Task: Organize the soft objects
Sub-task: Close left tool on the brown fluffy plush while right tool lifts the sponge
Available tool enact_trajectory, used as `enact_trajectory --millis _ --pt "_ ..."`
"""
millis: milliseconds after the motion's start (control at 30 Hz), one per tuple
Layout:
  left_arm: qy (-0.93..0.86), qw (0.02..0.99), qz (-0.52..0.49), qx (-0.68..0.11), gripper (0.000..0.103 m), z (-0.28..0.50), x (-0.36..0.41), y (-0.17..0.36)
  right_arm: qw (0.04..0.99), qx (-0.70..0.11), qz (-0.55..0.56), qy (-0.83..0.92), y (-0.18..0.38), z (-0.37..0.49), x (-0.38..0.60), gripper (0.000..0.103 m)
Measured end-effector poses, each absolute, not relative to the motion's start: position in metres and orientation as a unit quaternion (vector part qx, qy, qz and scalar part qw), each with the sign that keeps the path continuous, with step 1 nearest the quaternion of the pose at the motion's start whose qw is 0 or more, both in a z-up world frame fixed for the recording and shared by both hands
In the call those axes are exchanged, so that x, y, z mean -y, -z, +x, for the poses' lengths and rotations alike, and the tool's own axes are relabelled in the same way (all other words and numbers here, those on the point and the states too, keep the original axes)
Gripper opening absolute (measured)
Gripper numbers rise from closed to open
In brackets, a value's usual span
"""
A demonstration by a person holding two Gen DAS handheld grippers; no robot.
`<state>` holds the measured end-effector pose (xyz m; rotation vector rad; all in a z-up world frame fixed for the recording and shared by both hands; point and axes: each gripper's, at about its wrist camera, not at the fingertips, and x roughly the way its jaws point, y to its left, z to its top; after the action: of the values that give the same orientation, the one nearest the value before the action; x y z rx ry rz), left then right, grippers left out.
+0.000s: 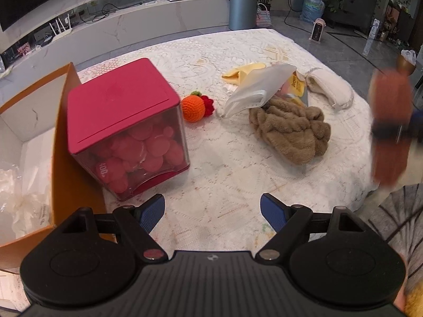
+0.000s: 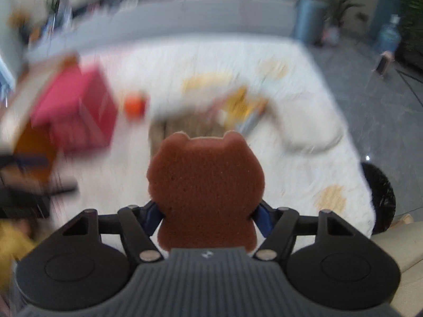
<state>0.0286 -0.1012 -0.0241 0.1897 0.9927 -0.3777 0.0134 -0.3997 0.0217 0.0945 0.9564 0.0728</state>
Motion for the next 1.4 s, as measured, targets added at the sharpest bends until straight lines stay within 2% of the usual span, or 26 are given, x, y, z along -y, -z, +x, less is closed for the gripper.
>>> enact_trajectory --millis 200,300,533,600,700,900,1067,1233,1400 --pt "0.197 0.855 0.032 -0.478 0.096 0.038 0.113 0.015 0.921 -0.348 0.175 0.014 -0.061 0.012 0.440 0.069" --pt "0.194 0.854 0.009 -0.482 0.096 0.047 0.127 0.015 0.918 -0.309 0.245 0.046 -0.047 0.012 0.456 0.069" --pt "0.221 0.840 -0.003 -0.495 0.096 0.071 0.169 0.028 0.892 -0.289 0.331 0.110 0.005 -0.007 0.473 0.069" --pt "0.243 0.840 0.027 -0.485 0.096 0.074 0.184 0.029 0.888 -0.290 0.346 0.090 0.015 -0.010 0.476 0.069" --pt "0.298 0.845 0.111 -0.429 0.096 0.069 0.209 0.021 0.891 -0.293 0.336 0.083 0.019 -0.012 0.478 0.069" --pt "0.384 0.774 0.299 -0.404 0.096 0.063 0.255 0.028 0.895 -0.252 0.354 0.096 0.016 -0.034 0.500 0.069" --pt "0.433 0.713 0.425 -0.353 0.096 0.052 0.279 0.058 0.906 -0.229 0.335 0.123 0.009 -0.044 0.510 0.069" --pt "0.422 0.676 0.476 -0.372 0.098 0.067 0.296 0.091 0.916 -0.238 0.301 0.116 0.009 -0.038 0.502 0.069" --pt "0.408 0.697 0.473 -0.353 0.101 0.085 0.300 0.106 0.911 -0.254 0.304 0.114 0.018 -0.032 0.505 0.069"
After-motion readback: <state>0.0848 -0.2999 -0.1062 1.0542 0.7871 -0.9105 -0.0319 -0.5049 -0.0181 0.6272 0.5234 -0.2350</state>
